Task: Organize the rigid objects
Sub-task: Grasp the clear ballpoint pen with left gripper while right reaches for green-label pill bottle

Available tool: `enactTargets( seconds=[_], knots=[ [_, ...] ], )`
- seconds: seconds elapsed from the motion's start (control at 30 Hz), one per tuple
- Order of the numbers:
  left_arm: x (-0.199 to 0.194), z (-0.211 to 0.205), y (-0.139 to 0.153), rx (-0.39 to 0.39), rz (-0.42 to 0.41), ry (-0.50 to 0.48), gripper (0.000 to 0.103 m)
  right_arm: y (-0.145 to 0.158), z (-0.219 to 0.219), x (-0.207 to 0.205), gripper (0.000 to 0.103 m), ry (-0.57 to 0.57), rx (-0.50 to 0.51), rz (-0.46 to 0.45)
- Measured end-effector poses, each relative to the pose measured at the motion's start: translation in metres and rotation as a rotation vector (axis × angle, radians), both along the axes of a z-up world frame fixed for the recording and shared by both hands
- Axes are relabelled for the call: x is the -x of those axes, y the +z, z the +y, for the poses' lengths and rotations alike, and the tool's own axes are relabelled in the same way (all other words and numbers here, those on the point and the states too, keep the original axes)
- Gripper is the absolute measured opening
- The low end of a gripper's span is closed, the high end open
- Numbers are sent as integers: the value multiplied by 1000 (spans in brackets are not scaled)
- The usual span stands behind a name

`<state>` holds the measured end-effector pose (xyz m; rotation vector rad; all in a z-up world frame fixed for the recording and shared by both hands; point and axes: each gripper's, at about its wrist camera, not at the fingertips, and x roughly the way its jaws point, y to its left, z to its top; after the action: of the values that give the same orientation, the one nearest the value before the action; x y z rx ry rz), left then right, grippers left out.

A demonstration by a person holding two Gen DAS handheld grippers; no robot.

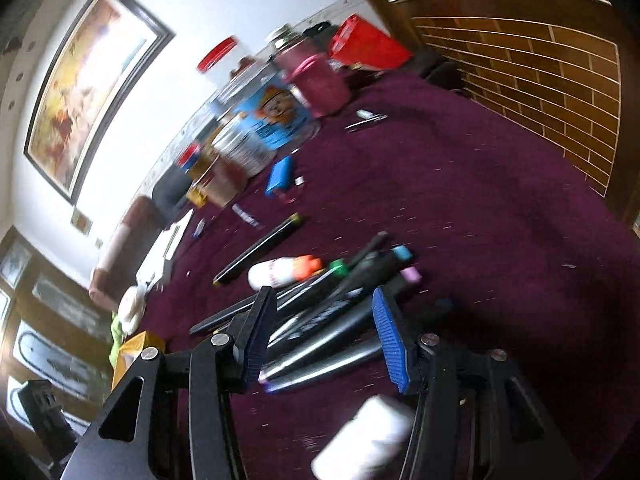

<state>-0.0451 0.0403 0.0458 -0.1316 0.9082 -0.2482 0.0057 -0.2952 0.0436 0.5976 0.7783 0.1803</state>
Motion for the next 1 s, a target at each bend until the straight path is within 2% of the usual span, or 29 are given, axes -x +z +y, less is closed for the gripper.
enactTargets(
  seconds=[0.07,0.2,0.37,0.4,0.43,0.5,0.53,0.6,0.73,0.8,0.87,0.93,1.0],
  knots=[
    [-12,-25,-6,-54,-2,-34,69,-4,-12,4,45,-41,5,-35],
    [-28,-63,-18,-229,-45,-97,68,-11,-27,12,45,-87,20,-56],
    [-43,-91,-41,-336,-41,-170,65,-18,-29,8,45,-47,-31,-39],
    [-44,-93,-42,-329,-56,-172,58,-18,-28,7,45,-39,-34,-38],
    [-44,-93,-43,-307,-53,-182,40,-19,-27,7,45,-33,-36,-36],
    [-46,-95,-41,-243,-30,-204,15,-22,-27,6,45,-21,-39,-28],
    [-43,-97,-40,-255,-31,-200,10,-23,-26,5,45,-17,-43,-23],
    [-36,-98,-41,-245,-30,-212,7,-26,-27,6,45,-14,-49,-17],
    [-26,-90,-41,-192,-9,-196,8,-26,-27,7,46,-14,-54,-19],
    [-25,-91,-44,-183,-34,-181,9,-26,-27,7,47,-12,-48,-20],
    [-22,-97,-46,-211,-73,-182,12,-26,-25,7,48,-9,-37,-22],
    [-22,-102,-46,-232,-75,-190,11,-25,-23,7,48,-7,-21,-24],
    [-24,-96,-45,-185,-57,-197,7,-24,-21,6,48,-6,-3,-26]
  ],
)
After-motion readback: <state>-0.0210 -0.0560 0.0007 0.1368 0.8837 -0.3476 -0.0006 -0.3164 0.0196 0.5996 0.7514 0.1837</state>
